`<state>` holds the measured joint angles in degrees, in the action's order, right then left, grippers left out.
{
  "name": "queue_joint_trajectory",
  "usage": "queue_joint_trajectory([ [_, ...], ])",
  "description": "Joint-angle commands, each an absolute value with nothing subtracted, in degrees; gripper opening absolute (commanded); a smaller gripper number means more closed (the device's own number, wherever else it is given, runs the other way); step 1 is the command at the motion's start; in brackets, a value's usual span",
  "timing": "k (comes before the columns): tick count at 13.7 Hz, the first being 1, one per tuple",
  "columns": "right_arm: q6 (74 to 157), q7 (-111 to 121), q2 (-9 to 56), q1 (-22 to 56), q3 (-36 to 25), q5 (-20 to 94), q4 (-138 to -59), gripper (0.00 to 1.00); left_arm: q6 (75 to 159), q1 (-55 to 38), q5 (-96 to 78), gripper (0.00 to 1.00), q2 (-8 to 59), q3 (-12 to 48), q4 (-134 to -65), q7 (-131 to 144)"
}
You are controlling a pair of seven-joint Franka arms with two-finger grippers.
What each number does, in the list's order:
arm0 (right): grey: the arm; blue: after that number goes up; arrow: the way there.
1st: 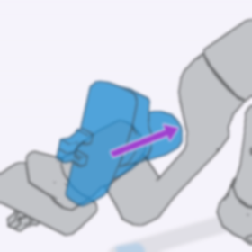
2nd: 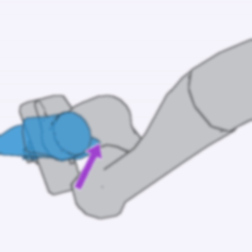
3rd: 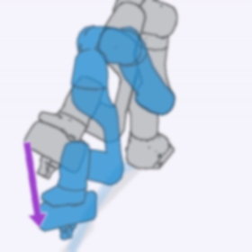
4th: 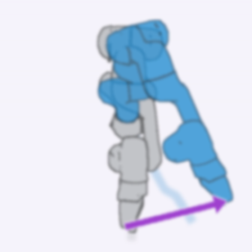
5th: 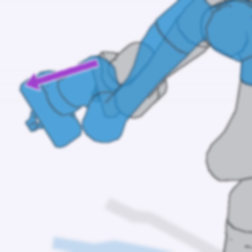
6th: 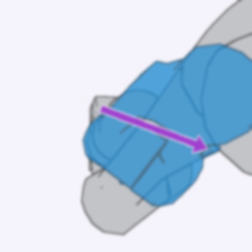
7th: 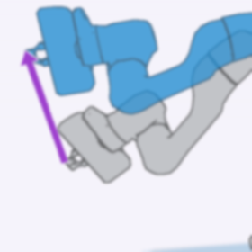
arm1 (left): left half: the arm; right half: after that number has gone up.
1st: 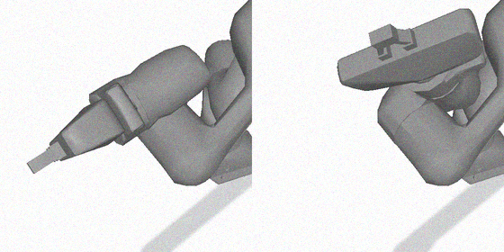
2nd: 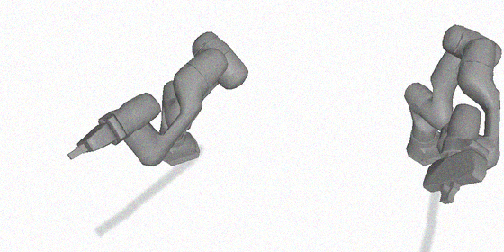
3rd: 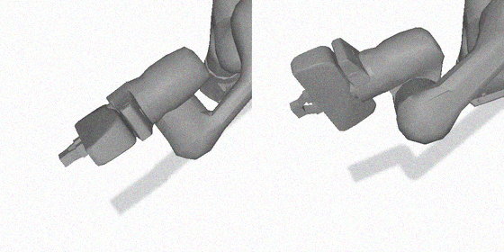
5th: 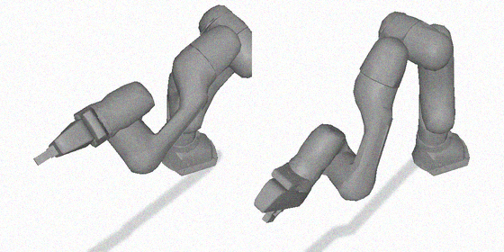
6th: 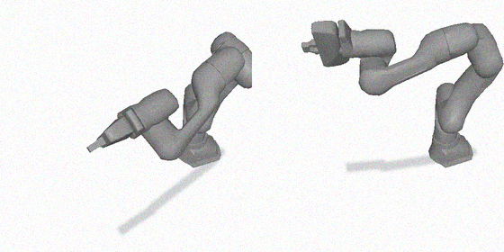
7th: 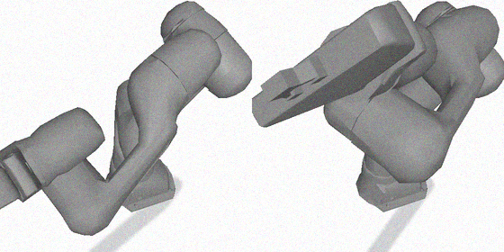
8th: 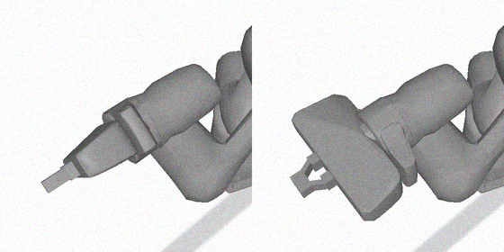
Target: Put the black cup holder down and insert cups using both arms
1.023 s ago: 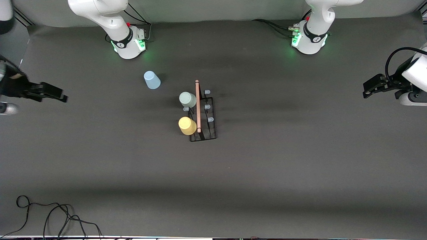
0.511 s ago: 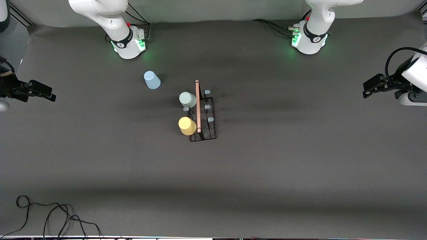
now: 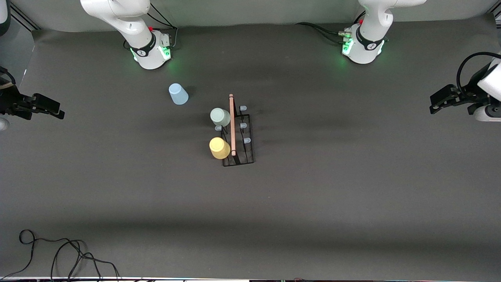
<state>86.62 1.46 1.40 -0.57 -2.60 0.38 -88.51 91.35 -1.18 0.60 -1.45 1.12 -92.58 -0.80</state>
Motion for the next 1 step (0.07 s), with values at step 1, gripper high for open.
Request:
queue_joint_trajectory([
  [1, 86.4, 1.1, 1.3, -0.5, -2.4, -0.6, -87.9, 1.0, 90.3, -1.8, 1.2, 1.0, -1.9, 1.2, -91.6, -1.1],
])
